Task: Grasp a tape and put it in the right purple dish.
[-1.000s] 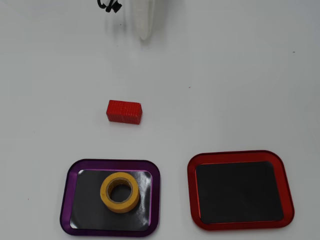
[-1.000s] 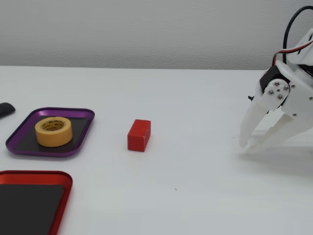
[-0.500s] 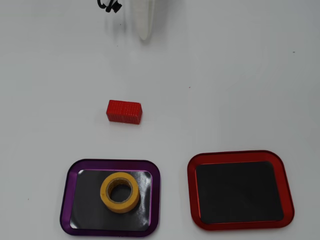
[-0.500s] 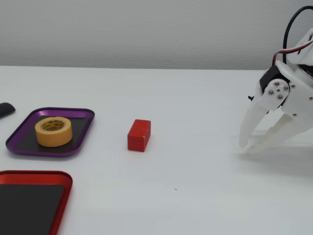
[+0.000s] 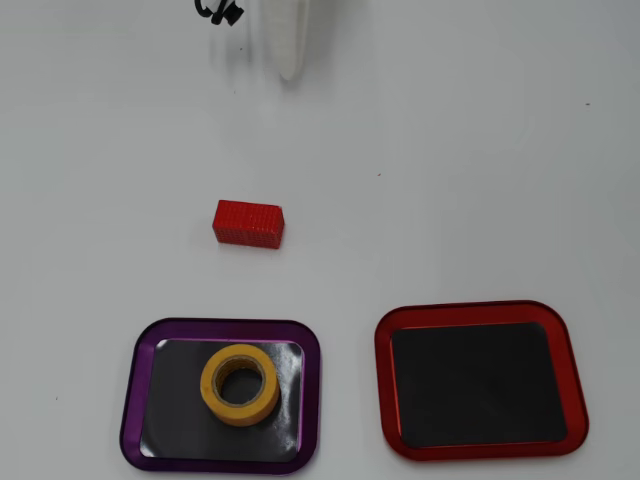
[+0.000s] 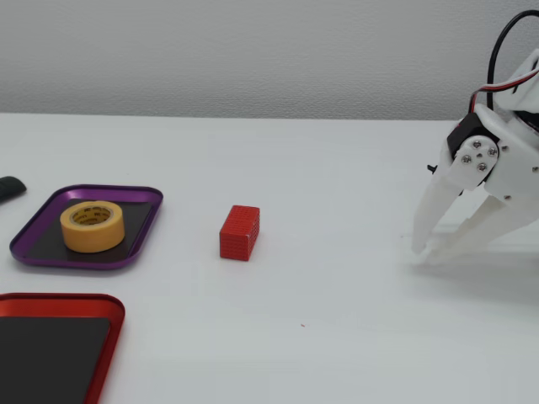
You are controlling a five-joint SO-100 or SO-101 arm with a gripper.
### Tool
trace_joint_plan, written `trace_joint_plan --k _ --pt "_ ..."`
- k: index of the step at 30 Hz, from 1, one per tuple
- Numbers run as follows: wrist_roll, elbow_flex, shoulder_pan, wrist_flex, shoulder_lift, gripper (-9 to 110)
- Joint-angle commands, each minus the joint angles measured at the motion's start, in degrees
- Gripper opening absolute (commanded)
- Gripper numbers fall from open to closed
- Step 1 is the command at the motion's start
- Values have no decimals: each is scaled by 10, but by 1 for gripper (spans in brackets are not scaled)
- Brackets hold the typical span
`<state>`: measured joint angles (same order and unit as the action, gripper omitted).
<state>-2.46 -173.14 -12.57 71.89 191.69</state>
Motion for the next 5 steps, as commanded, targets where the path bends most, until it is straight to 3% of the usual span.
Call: trace_joint_plan --k 1,5 --pt "2 -4 2 -9 42 0" --pt "2 -4 2 -9 42 0"
